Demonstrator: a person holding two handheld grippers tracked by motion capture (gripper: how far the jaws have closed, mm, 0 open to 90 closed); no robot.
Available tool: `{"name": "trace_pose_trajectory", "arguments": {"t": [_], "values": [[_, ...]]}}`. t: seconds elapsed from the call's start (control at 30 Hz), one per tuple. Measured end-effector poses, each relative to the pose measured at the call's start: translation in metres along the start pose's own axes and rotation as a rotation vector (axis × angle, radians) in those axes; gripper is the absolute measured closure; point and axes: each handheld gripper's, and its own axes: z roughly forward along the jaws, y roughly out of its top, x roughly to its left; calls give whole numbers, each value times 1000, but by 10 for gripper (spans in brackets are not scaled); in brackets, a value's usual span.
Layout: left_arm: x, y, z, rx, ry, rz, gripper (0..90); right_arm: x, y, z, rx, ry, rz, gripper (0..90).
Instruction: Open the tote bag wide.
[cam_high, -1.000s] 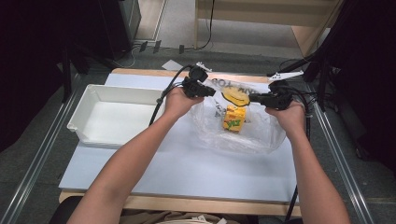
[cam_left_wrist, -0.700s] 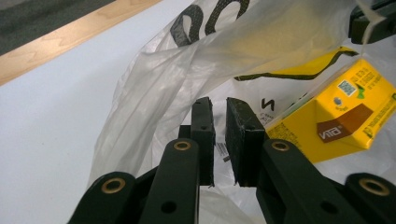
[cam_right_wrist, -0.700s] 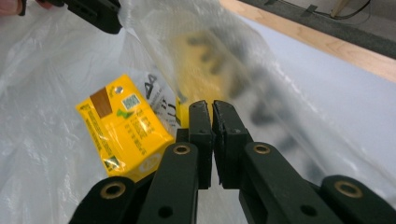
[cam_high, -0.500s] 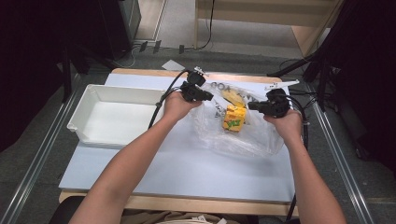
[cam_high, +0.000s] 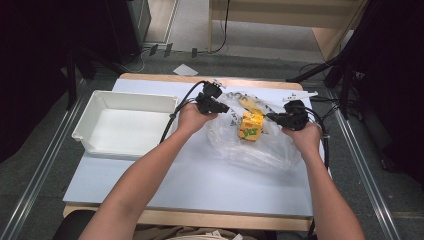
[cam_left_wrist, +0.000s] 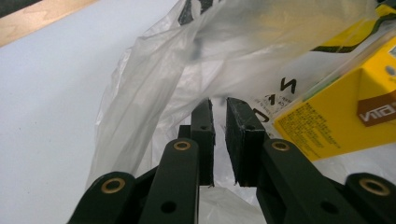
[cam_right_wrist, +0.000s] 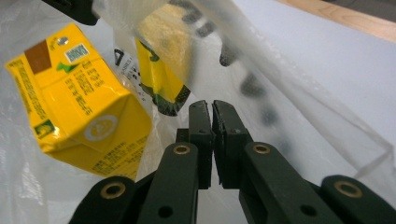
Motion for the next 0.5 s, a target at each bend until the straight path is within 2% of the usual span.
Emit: {"name": "trace_pose_trajectory", "arguments": {"t": [0.07,0.27,0.5], "values": [[2,-2,2,-1,1,-12,820,-1,-2,2,7,-8,2,881],[5,-8,8,16,15,-5,820,-3,-9,7,12,-17,12,881],[9,-14,15,25,22,-18,823,-6,-14,14,34,-32,15,881]]}}
